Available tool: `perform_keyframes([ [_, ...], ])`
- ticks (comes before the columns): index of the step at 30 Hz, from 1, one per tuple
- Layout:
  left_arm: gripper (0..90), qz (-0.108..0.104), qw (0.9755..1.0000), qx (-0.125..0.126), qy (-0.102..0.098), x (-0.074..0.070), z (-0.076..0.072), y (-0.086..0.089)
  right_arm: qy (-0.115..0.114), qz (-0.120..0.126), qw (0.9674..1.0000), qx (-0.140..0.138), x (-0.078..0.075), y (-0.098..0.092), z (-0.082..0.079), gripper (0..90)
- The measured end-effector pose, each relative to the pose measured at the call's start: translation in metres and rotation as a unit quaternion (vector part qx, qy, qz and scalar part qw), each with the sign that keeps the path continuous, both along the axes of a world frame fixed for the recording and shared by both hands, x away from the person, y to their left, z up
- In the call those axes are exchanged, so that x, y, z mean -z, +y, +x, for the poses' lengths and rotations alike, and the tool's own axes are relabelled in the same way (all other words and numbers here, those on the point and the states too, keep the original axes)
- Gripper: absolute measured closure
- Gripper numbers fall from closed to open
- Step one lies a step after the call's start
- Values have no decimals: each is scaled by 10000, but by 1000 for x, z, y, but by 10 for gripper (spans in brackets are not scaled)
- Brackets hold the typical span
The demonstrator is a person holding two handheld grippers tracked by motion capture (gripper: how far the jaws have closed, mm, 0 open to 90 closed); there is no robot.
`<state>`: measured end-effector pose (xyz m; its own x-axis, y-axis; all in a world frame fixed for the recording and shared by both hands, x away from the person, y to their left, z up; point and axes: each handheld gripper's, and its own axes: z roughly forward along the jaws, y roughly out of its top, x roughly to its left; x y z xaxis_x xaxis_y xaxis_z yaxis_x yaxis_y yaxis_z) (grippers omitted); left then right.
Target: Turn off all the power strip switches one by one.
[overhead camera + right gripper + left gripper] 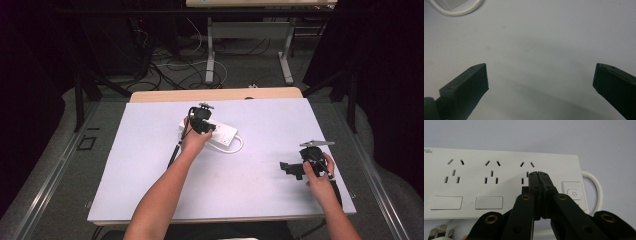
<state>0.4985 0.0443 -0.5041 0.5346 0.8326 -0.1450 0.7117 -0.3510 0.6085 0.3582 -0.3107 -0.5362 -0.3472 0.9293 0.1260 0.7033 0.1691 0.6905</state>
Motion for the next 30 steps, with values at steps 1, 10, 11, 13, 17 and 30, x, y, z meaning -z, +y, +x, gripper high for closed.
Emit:
perform_keyframes([
  [1, 900, 8, 10000, -20, -18, 0, 0, 0, -27, -8, 10000, -21, 0, 0, 0, 0],
  [10, 900, 66, 9999, -108, 50, 4, 2, 6, 12, 3, 10000, -16, 0, 0, 0, 0],
  [11, 900, 106, 9999, -91, 49, 5, 2, 7, 18, 0, 10000, -2, 0, 0, 0, 0],
  [13, 900, 78, 9999, -137, 56, 7, 2, 8, 10, -2, 10000, -13, 0, 0, 0, 0],
  [17, 900, 117, 9997, -177, 91, 10, 3, 11, 15, 6, 10000, -17, 0, 0, 0, 0],
  [30, 900, 181, 9995, -213, 156, 14, 4, 12, 16, 7, 10000, -20, 1, 0, 0, 0],
])
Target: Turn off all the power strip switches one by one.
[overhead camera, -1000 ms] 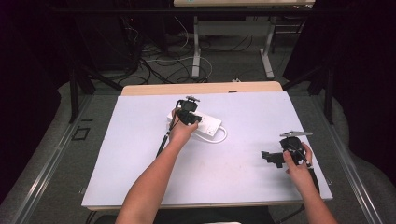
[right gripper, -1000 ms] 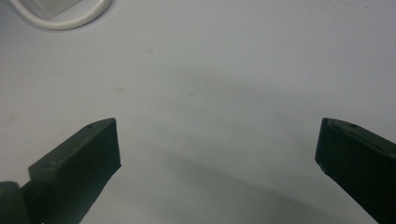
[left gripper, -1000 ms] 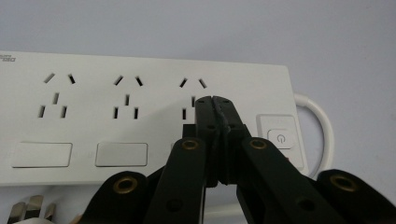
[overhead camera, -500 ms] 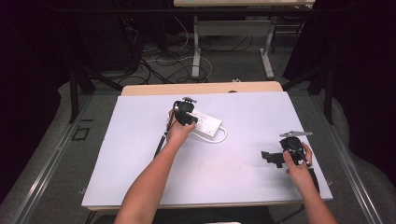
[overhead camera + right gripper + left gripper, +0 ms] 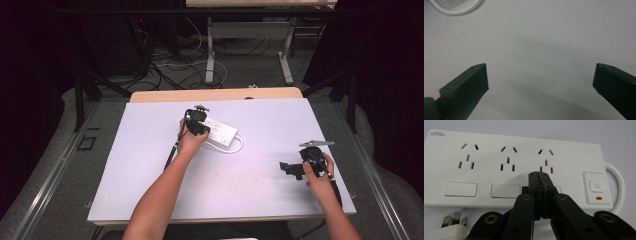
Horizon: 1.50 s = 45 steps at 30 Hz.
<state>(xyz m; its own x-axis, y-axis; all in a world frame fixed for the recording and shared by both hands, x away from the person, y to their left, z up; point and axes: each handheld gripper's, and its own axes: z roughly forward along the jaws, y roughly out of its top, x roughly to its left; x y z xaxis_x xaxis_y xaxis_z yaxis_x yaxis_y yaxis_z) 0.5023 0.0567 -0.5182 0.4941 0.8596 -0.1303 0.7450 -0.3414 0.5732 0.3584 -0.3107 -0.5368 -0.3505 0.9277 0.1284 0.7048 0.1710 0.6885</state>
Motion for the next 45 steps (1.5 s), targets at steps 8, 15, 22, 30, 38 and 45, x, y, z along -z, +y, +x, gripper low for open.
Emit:
perform_keyframes([
  [8, 900, -8, 10000, 22, -14, 0, 0, 1, 6, 5, 10000, -8, 0, 1, 0, 0],
  [15, 900, 5, 10000, 14, -24, 1, 0, 0, -5, 4, 10000, -8, 0, 0, 0, 0],
  [22, 900, -14, 10000, 53, -73, 4, -1, 3, -44, -9, 10000, -42, 0, 0, 0, 0],
  [30, 900, -39, 10000, 10, -39, 4, -1, 2, -35, -5, 10000, -38, 0, 1, 0, 0],
  [38, 900, -26, 10000, 27, -19, 3, 0, 2, -46, -3, 10000, -38, 0, 0, 0, 0],
  [45, 900, 6, 10000, -22, -15, 2, 2, 5, -29, 8, 10000, -29, 0, 0, 0, 0],
])
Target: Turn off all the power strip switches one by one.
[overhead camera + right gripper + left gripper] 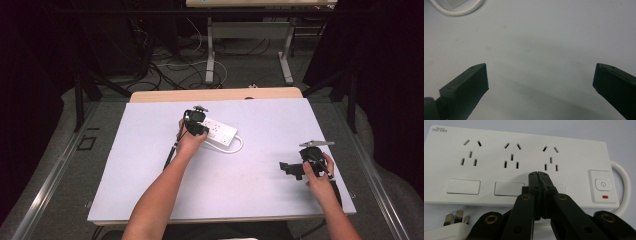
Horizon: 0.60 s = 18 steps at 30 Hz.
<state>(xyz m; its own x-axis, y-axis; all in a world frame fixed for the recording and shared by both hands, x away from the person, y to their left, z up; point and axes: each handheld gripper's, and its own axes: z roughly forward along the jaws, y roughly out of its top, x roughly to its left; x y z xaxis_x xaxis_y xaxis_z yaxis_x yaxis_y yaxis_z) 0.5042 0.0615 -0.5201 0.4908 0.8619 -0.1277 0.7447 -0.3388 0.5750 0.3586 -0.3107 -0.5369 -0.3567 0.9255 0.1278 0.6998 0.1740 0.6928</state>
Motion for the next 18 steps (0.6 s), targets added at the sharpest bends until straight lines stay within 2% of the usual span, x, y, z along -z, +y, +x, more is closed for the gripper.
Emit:
perform_keyframes([
  [10, 900, -87, 9999, -104, -27, -8, 4, 7, 29, 12, 10000, 12, 0, 1, 0, 0],
  [18, 900, -59, 9999, -150, -15, -12, 7, 12, 32, 12, 10000, 16, 1, 1, 0, 0],
])
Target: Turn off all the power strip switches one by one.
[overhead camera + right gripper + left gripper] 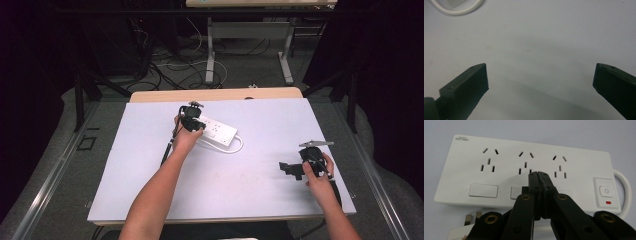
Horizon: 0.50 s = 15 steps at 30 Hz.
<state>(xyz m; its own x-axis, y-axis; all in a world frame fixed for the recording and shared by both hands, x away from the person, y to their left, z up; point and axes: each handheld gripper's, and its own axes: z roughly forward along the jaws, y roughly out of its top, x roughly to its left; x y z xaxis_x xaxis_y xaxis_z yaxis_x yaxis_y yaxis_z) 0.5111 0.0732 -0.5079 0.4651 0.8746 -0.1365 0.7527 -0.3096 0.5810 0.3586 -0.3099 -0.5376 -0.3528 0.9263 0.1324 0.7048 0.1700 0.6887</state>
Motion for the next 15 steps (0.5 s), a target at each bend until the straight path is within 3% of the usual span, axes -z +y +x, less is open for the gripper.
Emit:
perform_keyframes([
  [15, 900, 45, 9999, -96, 28, 2, 7, 8, -4, 14, 10000, -1, 0, 0, 0, 0],
])
